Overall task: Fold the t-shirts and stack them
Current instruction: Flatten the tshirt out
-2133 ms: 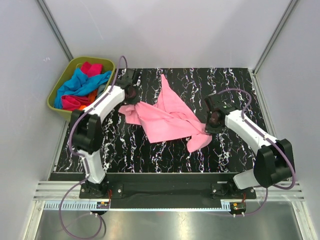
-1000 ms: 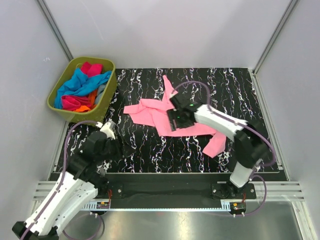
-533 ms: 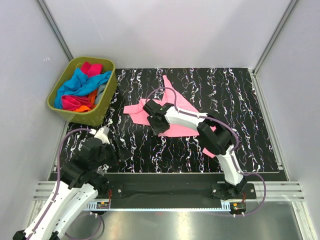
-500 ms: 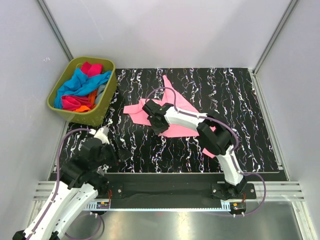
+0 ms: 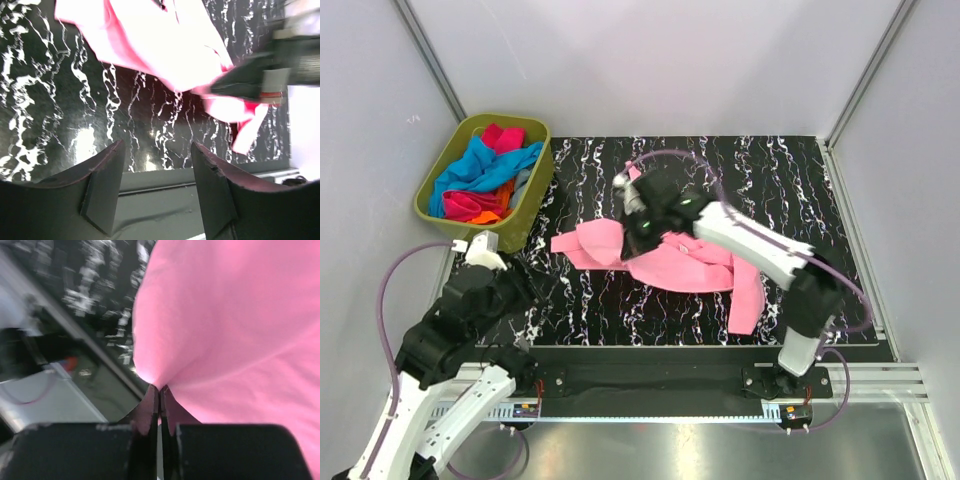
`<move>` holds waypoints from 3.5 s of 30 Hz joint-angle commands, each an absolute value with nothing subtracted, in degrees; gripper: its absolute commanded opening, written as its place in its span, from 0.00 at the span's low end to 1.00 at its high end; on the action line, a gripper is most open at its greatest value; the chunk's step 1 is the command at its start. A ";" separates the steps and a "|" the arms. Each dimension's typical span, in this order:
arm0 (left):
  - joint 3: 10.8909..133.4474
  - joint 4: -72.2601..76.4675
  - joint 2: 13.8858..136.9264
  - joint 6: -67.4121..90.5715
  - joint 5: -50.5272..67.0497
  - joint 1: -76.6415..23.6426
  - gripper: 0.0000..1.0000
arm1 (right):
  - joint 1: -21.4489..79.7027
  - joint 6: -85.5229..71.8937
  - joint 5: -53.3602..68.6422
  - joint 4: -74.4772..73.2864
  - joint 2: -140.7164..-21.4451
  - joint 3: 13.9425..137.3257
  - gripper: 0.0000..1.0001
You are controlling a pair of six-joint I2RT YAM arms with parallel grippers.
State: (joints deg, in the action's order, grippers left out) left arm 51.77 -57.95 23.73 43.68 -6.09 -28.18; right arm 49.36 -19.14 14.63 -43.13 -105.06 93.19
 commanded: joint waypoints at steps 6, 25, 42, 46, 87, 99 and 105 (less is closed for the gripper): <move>53.79 -52.83 34.79 35.43 1.47 -28.12 0.63 | 20.32 -24.35 39.45 -32.35 -109.93 85.51 0.17; 53.61 -17.96 67.57 44.79 24.69 -29.09 0.40 | 12.22 -26.01 8.54 -48.77 -85.13 75.16 0.60; 67.41 -0.18 102.47 85.13 0.71 -38.76 0.49 | 12.30 -35.86 2.55 -62.13 -55.11 55.81 0.66; 67.14 0.88 105.11 91.40 -5.61 -39.02 0.49 | 12.30 -35.16 1.41 -63.72 -54.05 56.86 0.66; 77.26 -5.35 104.17 64.73 -2.03 -33.66 0.00 | 12.30 -33.93 4.40 -58.62 -62.57 49.22 0.74; 63.40 -21.35 72.26 40.70 -0.36 -29.62 0.00 | 12.30 -33.84 8.44 -49.93 -76.45 48.34 0.76; 49.52 -23.90 57.08 44.55 0.18 -28.48 0.00 | 12.30 -33.49 9.49 -49.74 -79.80 50.36 0.73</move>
